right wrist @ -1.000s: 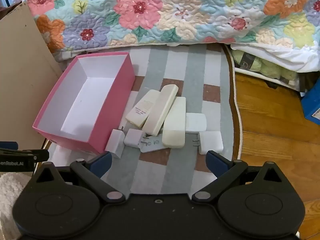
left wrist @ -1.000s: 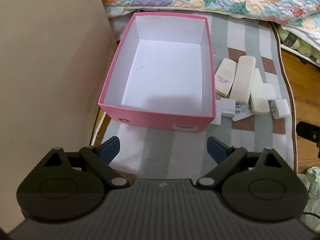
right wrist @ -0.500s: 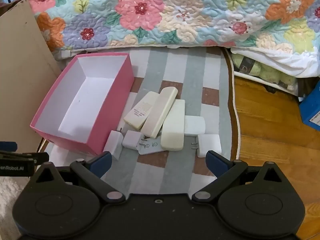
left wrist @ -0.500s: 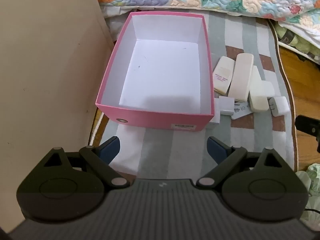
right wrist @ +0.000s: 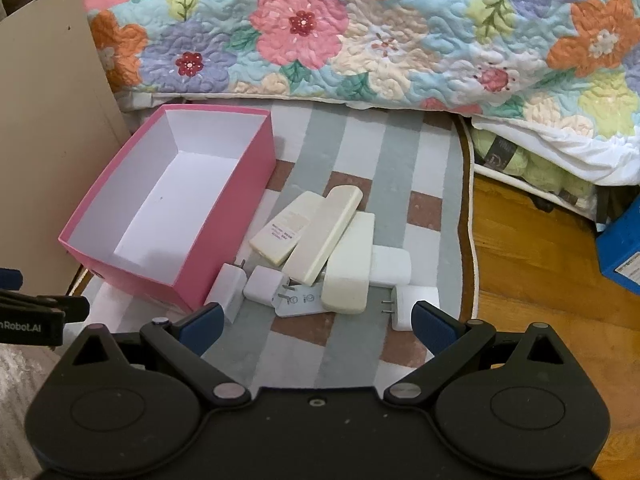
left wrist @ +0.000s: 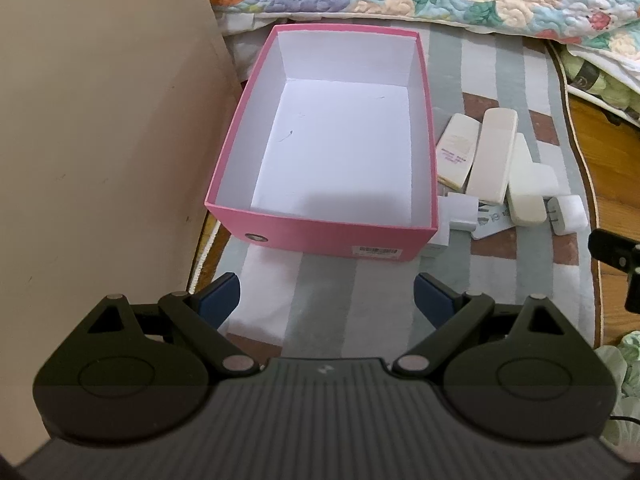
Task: Organize rigid objects
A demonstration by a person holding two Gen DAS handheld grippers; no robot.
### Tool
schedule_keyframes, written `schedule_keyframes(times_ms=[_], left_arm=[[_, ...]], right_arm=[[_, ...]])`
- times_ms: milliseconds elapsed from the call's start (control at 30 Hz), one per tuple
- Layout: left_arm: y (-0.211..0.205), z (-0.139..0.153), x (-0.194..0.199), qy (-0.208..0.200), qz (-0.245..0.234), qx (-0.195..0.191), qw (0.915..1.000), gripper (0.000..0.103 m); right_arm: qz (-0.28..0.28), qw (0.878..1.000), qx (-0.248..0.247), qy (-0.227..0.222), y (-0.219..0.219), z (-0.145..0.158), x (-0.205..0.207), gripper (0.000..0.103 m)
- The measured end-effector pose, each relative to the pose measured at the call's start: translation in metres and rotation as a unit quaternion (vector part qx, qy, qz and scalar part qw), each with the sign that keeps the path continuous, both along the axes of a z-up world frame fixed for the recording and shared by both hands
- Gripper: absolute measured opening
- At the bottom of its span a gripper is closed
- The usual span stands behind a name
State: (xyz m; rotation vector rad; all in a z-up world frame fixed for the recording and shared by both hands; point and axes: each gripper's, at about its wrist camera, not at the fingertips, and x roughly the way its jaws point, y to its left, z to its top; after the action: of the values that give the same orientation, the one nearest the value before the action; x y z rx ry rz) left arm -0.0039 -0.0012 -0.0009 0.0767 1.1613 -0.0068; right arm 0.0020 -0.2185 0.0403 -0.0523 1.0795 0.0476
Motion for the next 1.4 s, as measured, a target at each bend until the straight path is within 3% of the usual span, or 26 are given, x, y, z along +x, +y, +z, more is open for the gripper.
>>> schedule_keyframes(times_ms=[900,1400], left_arm=[[0.002,-0.007,-0.002,0.005,0.014,0.023,0.9996,0.094],[0.002,-0.003,-0.005,0.003,0.011,0.017,0.9998,0.094]], right_arm=[[-0.017,1.000,0.002,0.008,-0.010,-0.007,0.000,0.102],[-0.018,0.999,0.016,0.025,-0.010,-0.008,0.001,0.102]])
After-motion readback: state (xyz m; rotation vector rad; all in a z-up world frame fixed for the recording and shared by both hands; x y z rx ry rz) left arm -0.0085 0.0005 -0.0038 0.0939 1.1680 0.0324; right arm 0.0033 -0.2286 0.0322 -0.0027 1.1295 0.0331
